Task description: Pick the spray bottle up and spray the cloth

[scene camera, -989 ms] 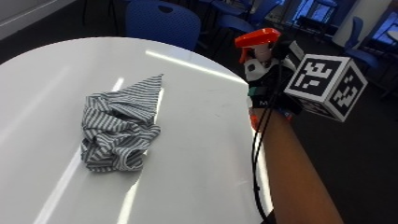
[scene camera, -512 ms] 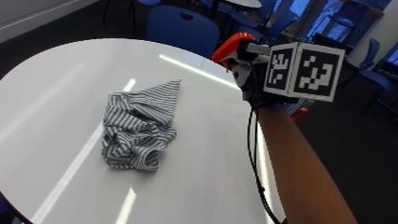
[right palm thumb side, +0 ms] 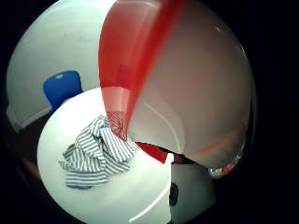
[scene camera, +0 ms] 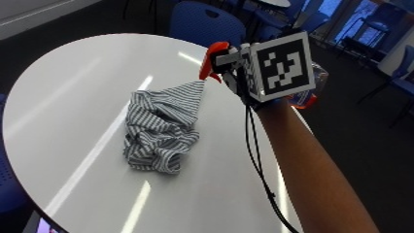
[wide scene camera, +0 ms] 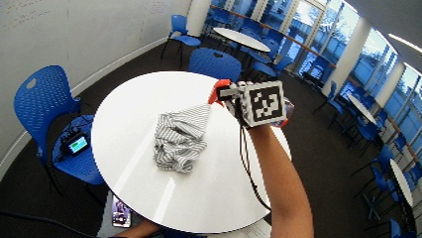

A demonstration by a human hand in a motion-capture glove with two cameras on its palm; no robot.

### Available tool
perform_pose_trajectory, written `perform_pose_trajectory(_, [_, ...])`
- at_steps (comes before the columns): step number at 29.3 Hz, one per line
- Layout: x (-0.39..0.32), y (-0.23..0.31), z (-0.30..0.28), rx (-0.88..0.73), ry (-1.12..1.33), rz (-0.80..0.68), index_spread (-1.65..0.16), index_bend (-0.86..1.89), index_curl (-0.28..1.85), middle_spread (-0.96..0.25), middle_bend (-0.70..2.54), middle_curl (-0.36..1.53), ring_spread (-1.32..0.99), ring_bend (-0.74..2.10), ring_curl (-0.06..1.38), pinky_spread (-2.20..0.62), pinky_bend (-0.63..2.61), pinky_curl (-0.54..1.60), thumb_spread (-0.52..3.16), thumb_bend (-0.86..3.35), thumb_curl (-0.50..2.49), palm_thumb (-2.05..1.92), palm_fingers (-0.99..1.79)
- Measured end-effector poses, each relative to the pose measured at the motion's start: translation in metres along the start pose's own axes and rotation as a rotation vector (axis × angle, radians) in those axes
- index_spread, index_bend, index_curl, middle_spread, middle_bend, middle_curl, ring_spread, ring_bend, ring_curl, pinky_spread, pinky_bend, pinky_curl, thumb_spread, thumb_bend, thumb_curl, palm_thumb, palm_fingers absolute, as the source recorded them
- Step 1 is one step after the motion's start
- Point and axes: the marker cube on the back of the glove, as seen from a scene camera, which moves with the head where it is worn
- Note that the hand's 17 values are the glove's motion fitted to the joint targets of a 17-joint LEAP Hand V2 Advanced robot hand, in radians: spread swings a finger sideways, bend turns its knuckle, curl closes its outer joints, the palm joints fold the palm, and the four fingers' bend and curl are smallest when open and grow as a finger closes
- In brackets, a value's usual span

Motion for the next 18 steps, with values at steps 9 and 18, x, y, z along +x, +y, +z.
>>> perform_pose_trajectory(9, [-0.037, 0.001, -0.001, 0.039, 0.081, -0.214, -0.26, 0.34, 0.57, -0.2, 0.61, 0.53, -0.22, 0.63, 0.49, -0.3, 0.41, 0.42, 0.34, -0.03, 0.77, 0.91, 1.35])
perform_pose_trajectory(18, [-0.068, 0.034, 0.012, -0.024, 0.132, -0.361, -0.26, 0.33, 0.57, -0.2, 0.61, 0.52, -0.22, 0.63, 0.49, -0.31, 0.42, 0.42, 0.33, -0.03, 0.78, 0.9, 1.35])
